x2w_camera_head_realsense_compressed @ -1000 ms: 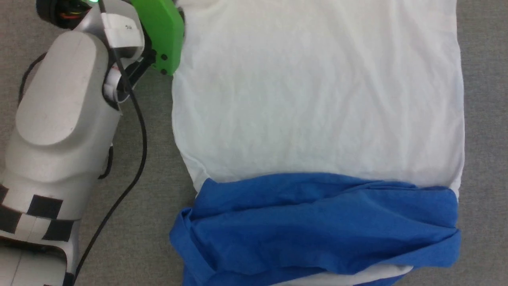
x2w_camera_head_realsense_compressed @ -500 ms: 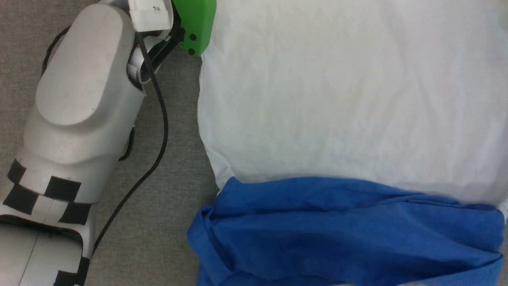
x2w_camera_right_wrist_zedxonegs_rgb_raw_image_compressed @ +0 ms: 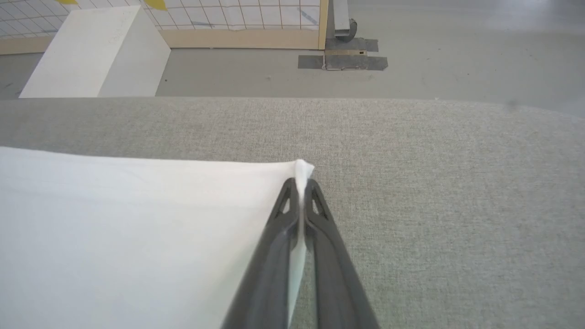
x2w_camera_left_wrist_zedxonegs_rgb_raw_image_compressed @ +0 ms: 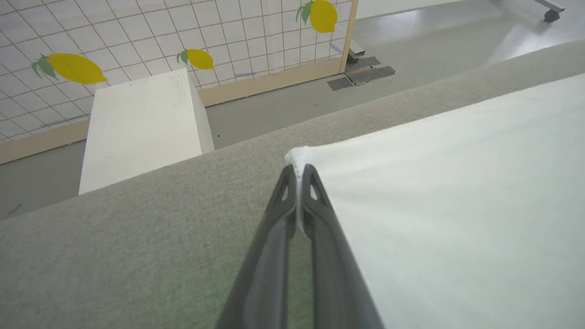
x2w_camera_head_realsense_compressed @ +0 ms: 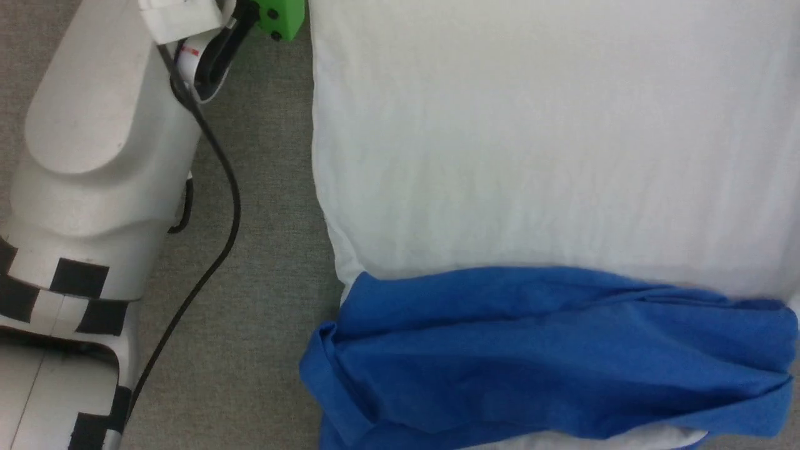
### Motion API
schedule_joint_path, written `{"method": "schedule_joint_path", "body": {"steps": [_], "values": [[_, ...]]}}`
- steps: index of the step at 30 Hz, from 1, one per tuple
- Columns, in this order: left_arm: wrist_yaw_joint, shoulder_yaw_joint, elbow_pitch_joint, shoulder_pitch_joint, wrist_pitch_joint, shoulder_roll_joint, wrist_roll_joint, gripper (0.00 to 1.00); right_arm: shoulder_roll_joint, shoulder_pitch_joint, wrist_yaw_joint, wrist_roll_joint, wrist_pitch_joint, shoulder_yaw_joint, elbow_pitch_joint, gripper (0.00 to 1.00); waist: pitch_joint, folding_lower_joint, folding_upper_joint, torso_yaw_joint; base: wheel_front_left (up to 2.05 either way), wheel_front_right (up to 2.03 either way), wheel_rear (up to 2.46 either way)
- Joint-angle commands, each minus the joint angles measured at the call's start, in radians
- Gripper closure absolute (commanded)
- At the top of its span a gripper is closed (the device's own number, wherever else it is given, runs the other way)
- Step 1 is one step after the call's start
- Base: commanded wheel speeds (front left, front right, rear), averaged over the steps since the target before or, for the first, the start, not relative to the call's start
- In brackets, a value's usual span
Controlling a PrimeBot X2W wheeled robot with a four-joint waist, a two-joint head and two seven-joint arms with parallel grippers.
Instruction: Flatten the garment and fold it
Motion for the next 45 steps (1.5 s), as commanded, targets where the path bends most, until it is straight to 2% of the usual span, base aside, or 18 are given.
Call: {"method": "schedule_joint_path", "body": {"steps": [1, 7, 14, 21, 25, 29, 33, 36, 42, 45], "values": [[0.015, 0.014, 0.005, -0.032, -0.038, 0.017, 0.013, 1.0, -0.008, -0.026, -0.002, -0.005, -0.036, -0.005, 0.004, 1.0, -0.027, -0.0001, -0.0001, -0.005, 0.0, 0.0, 0.0], [0.034, 0.048, 0.025, -0.041, -0.171, 0.038, 0.03, 1.0, -0.029, -0.031, -0.002, 0.025, -0.14, 0.027, 0.027, 1.0, -0.101, -0.0001, -0.0001, -0.009, 0.0, 0.0, 0.0], [0.02, 0.061, -0.003, 0.032, -0.294, 0.062, 0.023, 1.0, -0.065, 0.028, -0.002, 0.104, -0.202, 0.073, -0.006, 1.0, -0.205, -0.0001, -0.0001, 0.0, 0.0, 0.0, 0.0], [-0.003, 0.009, -0.142, 0.258, -0.38, 0.119, 0.042, 1.0, -0.098, 0.235, -0.002, 0.192, -0.201, 0.085, -0.123, 1.0, -0.33, -0.0001, -0.0001, 0.026, 0.0, 0.0, 0.0], [0.018, -0.01, -0.27, 0.435, -0.423, 0.152, 0.045, 1.0, -0.091, 0.393, -0.002, 0.235, -0.191, 0.054, -0.214, 1.0, -0.387, -0.0001, -0.0001, 0.04, 0.0, 0.0, 0.0], [0.076, -0.011, -0.408, 0.628, -0.462, 0.177, 0.042, 1.0, -0.058, 0.568, -0.002, 0.26, -0.188, 0.006, -0.313, 1.0, -0.44, -0.0001, -0.0001, 0.051, 0.0, 0.0, 0.0], [0.14, -0.02, -0.513, 0.819, -0.484, 0.2, 0.049, 1.0, 0.007, 0.748, -0.002, 0.274, -0.188, -0.041, -0.411, 1.0, -0.486, -0.0001, -0.0001, 0.056, 0.0, 0.0, 0.0], [0.181, -0.025, -0.564, 0.946, -0.504, 0.195, 0.043, 1.0, 0.055, 0.876, -0.002, 0.266, -0.197, -0.058, -0.466, 1.0, -0.515, -0.0001, -0.0001, 0.057, 0.0, 0.0, 0.0], [0.208, -0.089, -0.602, 1.132, -0.518, 0.198, 0.064, 1.0, 0.136, 1.075, -0.002, 0.278, -0.209, -0.08, -0.52, 1.0, -0.563, -0.0001, -0.0001, 0.055, 0.0, 0.0, 0.0], [0.195, -0.132, -0.591, 1.195, -0.521, 0.193, 0.061, 1.0, 0.174, 1.154, -0.002, 0.286, -0.209, -0.093, -0.536, 1.0, -0.579, -0.0001, -0.0001, 0.051, 0.0, 0.0, 0.0]]}}
